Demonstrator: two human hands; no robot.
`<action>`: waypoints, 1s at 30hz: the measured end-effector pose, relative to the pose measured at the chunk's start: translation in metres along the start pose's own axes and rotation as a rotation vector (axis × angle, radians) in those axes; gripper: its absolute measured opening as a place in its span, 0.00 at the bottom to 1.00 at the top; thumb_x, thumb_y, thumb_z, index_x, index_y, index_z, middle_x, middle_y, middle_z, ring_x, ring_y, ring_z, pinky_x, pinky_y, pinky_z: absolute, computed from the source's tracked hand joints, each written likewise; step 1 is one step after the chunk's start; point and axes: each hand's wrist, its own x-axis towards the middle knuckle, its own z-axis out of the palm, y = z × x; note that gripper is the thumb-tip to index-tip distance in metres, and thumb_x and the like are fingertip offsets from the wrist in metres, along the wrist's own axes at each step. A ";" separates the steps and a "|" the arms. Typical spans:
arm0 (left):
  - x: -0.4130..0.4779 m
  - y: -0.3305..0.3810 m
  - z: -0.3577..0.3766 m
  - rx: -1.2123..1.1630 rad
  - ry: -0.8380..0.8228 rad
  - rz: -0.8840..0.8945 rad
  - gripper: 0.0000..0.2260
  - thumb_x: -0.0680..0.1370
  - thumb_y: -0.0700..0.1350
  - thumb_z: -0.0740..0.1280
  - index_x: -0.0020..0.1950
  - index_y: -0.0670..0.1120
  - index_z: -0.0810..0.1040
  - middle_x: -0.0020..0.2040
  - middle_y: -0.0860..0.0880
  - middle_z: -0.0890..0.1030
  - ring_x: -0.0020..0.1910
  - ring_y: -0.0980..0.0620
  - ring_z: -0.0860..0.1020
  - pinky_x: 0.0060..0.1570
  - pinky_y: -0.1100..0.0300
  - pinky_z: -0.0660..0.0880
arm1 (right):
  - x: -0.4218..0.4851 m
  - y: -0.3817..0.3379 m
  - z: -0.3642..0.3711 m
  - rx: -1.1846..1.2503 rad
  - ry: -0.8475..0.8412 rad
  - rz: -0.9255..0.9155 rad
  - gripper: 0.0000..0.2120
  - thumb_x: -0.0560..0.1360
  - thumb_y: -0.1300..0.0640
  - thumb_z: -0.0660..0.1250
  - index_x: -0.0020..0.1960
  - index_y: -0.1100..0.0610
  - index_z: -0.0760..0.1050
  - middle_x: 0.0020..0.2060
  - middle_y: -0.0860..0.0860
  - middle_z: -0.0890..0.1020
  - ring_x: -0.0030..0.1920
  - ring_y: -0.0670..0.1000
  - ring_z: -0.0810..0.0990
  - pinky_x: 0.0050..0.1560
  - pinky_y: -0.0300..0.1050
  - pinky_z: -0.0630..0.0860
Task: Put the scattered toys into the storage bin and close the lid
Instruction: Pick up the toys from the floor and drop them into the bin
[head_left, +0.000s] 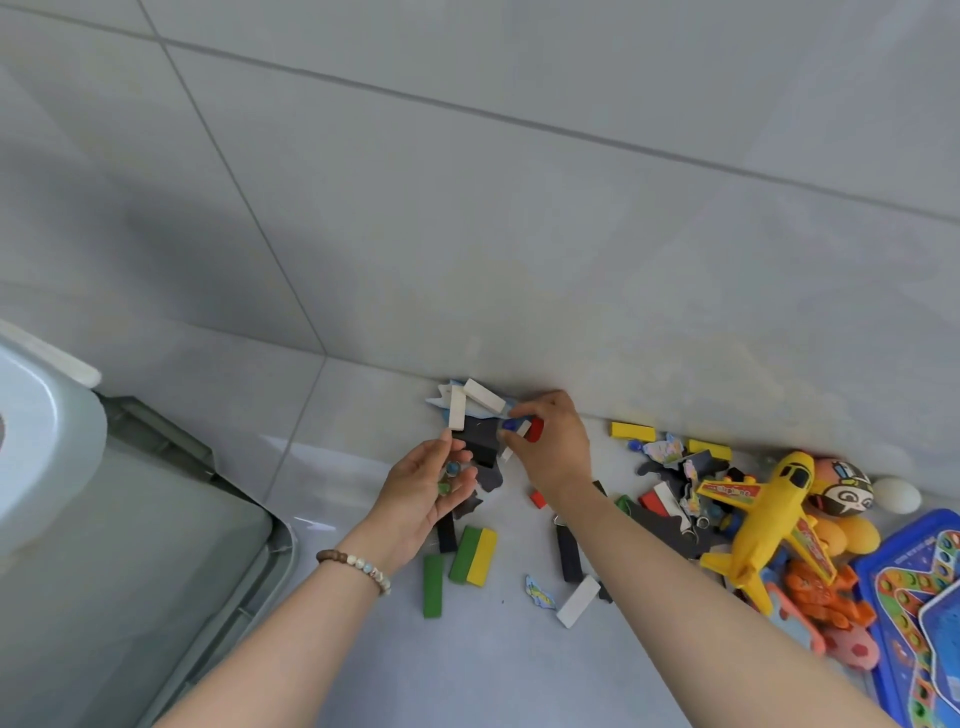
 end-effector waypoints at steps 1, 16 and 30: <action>0.000 0.001 -0.001 -0.003 0.002 0.001 0.09 0.80 0.46 0.62 0.44 0.42 0.77 0.40 0.47 0.79 0.34 0.53 0.78 0.32 0.65 0.79 | -0.001 -0.001 0.001 0.003 0.007 0.004 0.09 0.70 0.58 0.73 0.49 0.55 0.80 0.52 0.47 0.72 0.48 0.45 0.72 0.45 0.35 0.68; -0.006 0.000 -0.003 -0.058 0.024 -0.010 0.10 0.80 0.46 0.62 0.45 0.42 0.76 0.41 0.46 0.78 0.38 0.51 0.77 0.33 0.64 0.80 | -0.004 0.004 0.010 0.094 0.132 0.066 0.13 0.69 0.58 0.74 0.53 0.54 0.78 0.54 0.48 0.76 0.55 0.48 0.73 0.51 0.32 0.64; -0.008 0.000 0.004 -0.079 -0.009 -0.057 0.13 0.80 0.50 0.60 0.47 0.41 0.77 0.45 0.44 0.79 0.41 0.49 0.80 0.33 0.63 0.80 | -0.006 0.002 0.004 0.022 0.105 0.099 0.08 0.72 0.52 0.72 0.50 0.52 0.83 0.50 0.49 0.73 0.57 0.51 0.71 0.54 0.39 0.67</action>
